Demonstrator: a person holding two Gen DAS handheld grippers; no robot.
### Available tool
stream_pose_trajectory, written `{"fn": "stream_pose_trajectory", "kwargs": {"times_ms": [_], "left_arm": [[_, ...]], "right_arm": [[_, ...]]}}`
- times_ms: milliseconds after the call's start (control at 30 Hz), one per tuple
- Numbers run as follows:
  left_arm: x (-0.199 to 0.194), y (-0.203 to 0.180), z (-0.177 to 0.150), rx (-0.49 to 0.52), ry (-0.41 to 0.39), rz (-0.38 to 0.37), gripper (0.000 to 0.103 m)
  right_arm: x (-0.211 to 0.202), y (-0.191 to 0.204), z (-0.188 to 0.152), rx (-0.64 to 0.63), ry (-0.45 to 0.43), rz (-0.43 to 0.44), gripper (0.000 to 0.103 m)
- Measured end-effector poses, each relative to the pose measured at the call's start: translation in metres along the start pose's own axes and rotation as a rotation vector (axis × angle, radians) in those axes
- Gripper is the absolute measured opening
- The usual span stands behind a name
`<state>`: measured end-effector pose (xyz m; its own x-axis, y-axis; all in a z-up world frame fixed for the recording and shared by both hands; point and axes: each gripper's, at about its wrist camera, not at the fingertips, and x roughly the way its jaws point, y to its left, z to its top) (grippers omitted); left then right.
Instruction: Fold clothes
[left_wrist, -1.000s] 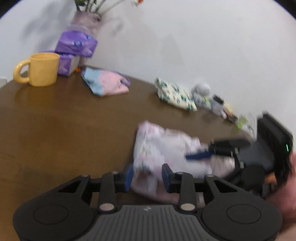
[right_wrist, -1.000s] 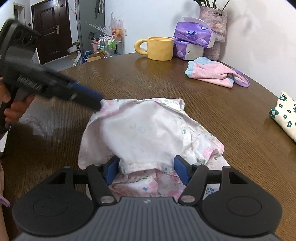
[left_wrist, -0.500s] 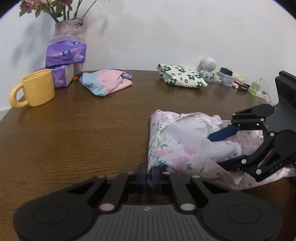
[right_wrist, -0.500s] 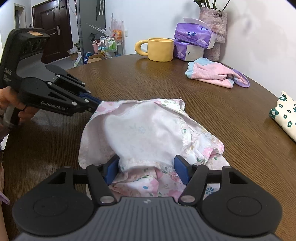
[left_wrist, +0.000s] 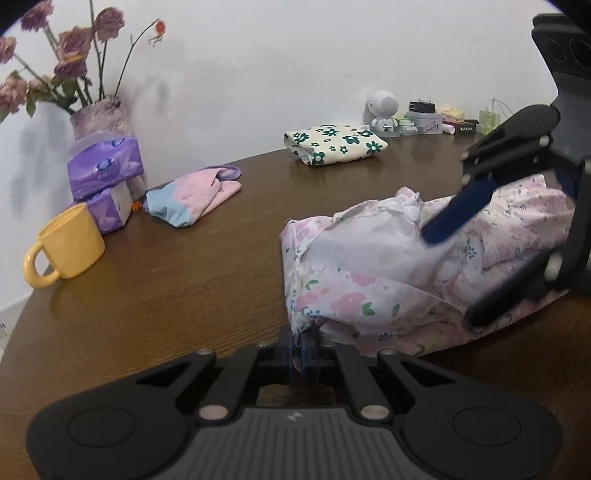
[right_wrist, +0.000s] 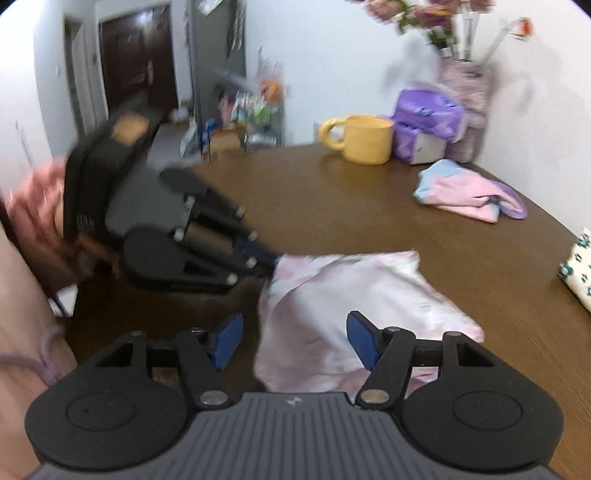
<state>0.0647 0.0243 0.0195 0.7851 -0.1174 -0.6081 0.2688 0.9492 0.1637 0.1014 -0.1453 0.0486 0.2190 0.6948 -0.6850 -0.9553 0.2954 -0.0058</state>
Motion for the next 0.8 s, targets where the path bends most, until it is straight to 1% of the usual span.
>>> {"fn": "stream_pose_trajectory", "kwargs": {"times_ms": [33, 67, 100, 133, 167, 267, 433, 500, 567, 633, 700, 767, 800], "left_arm": [[0.000, -0.001, 0.000, 0.006, 0.000, 0.003, 0.003], [0.000, -0.002, 0.000, 0.011, 0.000, 0.007, 0.003], [0.000, -0.002, -0.001, 0.016, -0.001, 0.009, 0.003], [0.000, -0.003, -0.001, 0.022, -0.002, 0.011, 0.003], [0.000, -0.003, -0.001, 0.027, -0.002, 0.013, 0.003], [0.000, -0.004, -0.003, 0.042, -0.004, 0.011, 0.003], [-0.001, -0.006, -0.005, 0.059, -0.006, 0.021, 0.004], [-0.001, -0.006, -0.005, 0.057, -0.007, 0.022, 0.006], [-0.003, -0.005, -0.006, 0.054, -0.009, 0.024, 0.011], [-0.004, -0.004, -0.006, 0.044, -0.015, 0.022, 0.014], [-0.008, -0.005, -0.006, 0.051, -0.026, 0.007, 0.012], [-0.010, -0.008, -0.007, 0.085, -0.028, 0.005, 0.008], [-0.011, -0.009, -0.009, 0.103, -0.025, 0.009, 0.008]], "right_arm": [[0.007, 0.004, 0.000, -0.018, 0.024, -0.011, 0.052], [0.014, 0.009, 0.000, -0.036, 0.048, -0.022, 0.029], [0.015, 0.008, 0.000, -0.031, 0.065, -0.039, 0.015], [0.017, 0.007, -0.001, -0.026, 0.082, -0.056, 0.002], [0.018, 0.006, -0.001, -0.021, 0.099, -0.073, 0.002], [0.008, -0.005, -0.005, 0.036, 0.104, -0.072, 0.002], [0.011, -0.015, -0.015, 0.141, 0.127, -0.002, 0.002], [0.014, -0.012, -0.018, 0.140, 0.146, -0.001, 0.002], [0.015, -0.010, -0.020, 0.141, 0.155, -0.005, 0.002], [0.015, -0.012, -0.020, 0.148, 0.157, -0.011, 0.002], [0.015, -0.012, -0.020, 0.154, 0.155, -0.015, 0.002], [0.016, -0.012, -0.020, 0.160, 0.153, -0.019, 0.002], [0.016, -0.012, -0.021, 0.164, 0.151, -0.021, 0.002]]}}
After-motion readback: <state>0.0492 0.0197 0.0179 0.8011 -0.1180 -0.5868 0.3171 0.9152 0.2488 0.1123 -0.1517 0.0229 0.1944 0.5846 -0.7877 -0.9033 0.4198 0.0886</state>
